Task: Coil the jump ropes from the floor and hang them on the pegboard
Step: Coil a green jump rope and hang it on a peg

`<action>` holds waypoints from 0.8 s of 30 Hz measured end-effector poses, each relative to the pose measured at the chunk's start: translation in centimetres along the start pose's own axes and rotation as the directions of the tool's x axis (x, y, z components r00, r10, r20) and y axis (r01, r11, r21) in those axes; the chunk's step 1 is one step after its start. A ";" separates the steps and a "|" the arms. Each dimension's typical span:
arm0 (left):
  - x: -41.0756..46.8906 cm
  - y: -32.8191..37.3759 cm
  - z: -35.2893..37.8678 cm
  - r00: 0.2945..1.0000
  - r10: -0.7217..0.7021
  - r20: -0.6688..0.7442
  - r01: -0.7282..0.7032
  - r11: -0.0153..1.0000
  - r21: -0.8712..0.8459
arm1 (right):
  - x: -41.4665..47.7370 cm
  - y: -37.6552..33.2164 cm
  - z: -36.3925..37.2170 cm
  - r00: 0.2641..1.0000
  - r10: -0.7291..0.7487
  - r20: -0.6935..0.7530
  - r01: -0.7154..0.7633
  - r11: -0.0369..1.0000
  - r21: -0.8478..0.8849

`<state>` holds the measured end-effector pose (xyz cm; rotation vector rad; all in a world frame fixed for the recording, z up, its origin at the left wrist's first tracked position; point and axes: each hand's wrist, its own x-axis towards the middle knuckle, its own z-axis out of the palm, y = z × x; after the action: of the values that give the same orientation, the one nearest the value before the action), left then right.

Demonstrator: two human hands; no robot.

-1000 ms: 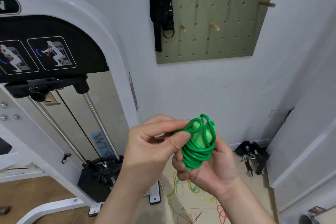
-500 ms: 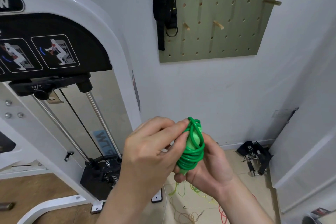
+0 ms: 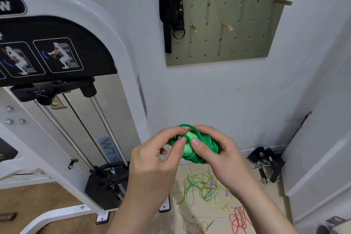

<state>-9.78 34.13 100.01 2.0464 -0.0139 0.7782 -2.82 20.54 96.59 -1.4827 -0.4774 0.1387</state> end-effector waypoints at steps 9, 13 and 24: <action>0.8 -1.5 0.9 0.942 0.032 0.335 -0.232 0.785 0.575 | -0.1 1.6 -0.5 0.971 -0.142 -0.191 -0.001 0.798 -0.602; 1.3 -2.3 1.8 0.891 -0.032 0.453 -0.252 0.795 0.552 | 0.3 3.6 -1.0 0.965 -0.045 -0.257 -0.123 0.791 -0.599; -1.0 -2.8 2.2 0.749 0.026 0.662 -0.458 0.742 0.490 | -0.6 6.1 -1.9 0.957 0.162 -0.239 -0.275 0.763 -0.584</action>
<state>-8.56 33.77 96.56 2.9331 -0.4923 0.2122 -1.42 19.16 90.46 -2.1791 -0.1997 0.0327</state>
